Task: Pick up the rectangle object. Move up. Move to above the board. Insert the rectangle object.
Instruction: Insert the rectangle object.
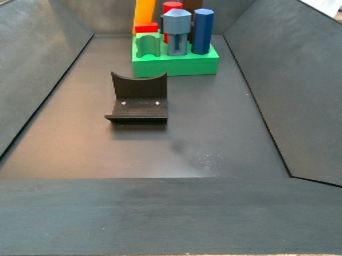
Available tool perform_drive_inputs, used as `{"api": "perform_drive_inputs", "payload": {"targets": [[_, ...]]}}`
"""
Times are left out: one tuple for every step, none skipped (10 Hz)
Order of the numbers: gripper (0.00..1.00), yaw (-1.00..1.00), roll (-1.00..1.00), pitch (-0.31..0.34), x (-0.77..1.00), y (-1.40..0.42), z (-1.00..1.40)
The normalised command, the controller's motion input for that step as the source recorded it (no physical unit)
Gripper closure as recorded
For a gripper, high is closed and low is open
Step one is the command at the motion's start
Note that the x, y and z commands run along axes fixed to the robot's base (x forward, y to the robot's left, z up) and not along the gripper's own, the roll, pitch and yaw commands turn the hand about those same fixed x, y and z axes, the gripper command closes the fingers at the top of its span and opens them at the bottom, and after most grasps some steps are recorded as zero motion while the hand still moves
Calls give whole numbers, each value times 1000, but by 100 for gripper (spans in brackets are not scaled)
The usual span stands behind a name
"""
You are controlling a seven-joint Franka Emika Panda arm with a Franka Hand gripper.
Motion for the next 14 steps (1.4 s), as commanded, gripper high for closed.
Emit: {"api": "perform_drive_inputs", "payload": {"targets": [[100,0,500,0,171,-26,0],[100,0,500,16,0,-131,17],[100,3,129,0,0,0,46],[100,0,9,0,0,0,0],[100,86,497,0,-31,0,0],[100,94,500,0,-131,-86,0],[100,143,500,0,-157,-137,0],[100,103,500,0,-314,-257,0],[100,37,500,0,-514,-346,0],[100,91,500,0,-557,-209,0],[100,120,500,0,-551,-149,0],[100,89,500,0,-440,-240,0],[100,6,0,0,0,-17,0],[100,0,0,0,0,-17,0]]}}
